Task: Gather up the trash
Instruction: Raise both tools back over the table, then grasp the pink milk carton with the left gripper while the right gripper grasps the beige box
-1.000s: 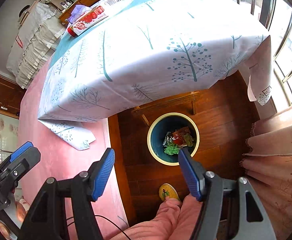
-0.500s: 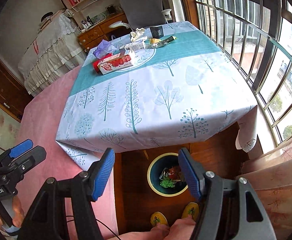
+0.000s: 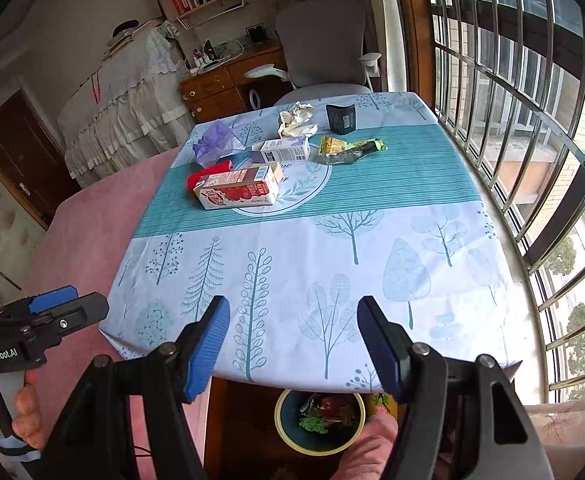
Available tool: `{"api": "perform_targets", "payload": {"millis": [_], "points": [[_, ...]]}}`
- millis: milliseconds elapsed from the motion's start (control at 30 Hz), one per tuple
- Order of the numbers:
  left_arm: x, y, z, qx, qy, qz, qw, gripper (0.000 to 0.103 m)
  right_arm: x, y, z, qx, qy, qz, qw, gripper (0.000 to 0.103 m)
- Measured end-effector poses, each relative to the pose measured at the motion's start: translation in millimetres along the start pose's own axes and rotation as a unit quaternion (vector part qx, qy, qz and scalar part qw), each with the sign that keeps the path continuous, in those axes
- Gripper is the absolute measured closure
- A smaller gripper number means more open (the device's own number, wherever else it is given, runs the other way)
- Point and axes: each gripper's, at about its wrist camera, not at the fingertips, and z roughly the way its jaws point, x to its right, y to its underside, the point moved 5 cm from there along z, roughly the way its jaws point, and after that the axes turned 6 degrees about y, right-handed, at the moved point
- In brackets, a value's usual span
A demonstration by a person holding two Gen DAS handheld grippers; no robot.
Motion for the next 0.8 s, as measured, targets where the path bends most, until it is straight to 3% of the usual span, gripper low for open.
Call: {"api": "perform_targets", "payload": {"millis": [133, 233, 367, 500, 700, 800], "points": [[0, -47, 41, 0.005, -0.021, -0.067, 0.9975, 0.003, 14, -49, 46, -0.016, -0.02, -0.042, 0.999, 0.037], [-4, -79, 75, -0.008, -0.039, -0.136, 0.9899, 0.003, 21, -83, 76, -0.03, -0.033, -0.078, 0.996, 0.037], [-13, -116, 116, -0.003, -0.062, -0.212, 0.9753, 0.003, 23, -126, 113, -0.036, -0.059, -0.136, 0.988, 0.037], [-29, -145, 156, -0.005, -0.11, -0.265, 0.958, 0.003, 16, -160, 153, -0.043, -0.081, -0.174, 0.98, 0.037], [-53, -158, 208, -0.04, -0.165, -0.325, 0.9303, 0.004, 2, -191, 211, -0.064, -0.109, -0.194, 0.973, 0.037], [-57, -159, 225, -0.042, -0.171, -0.343, 0.9228, 0.005, -5, -196, 228, -0.074, -0.124, -0.2, 0.969, 0.037]]}}
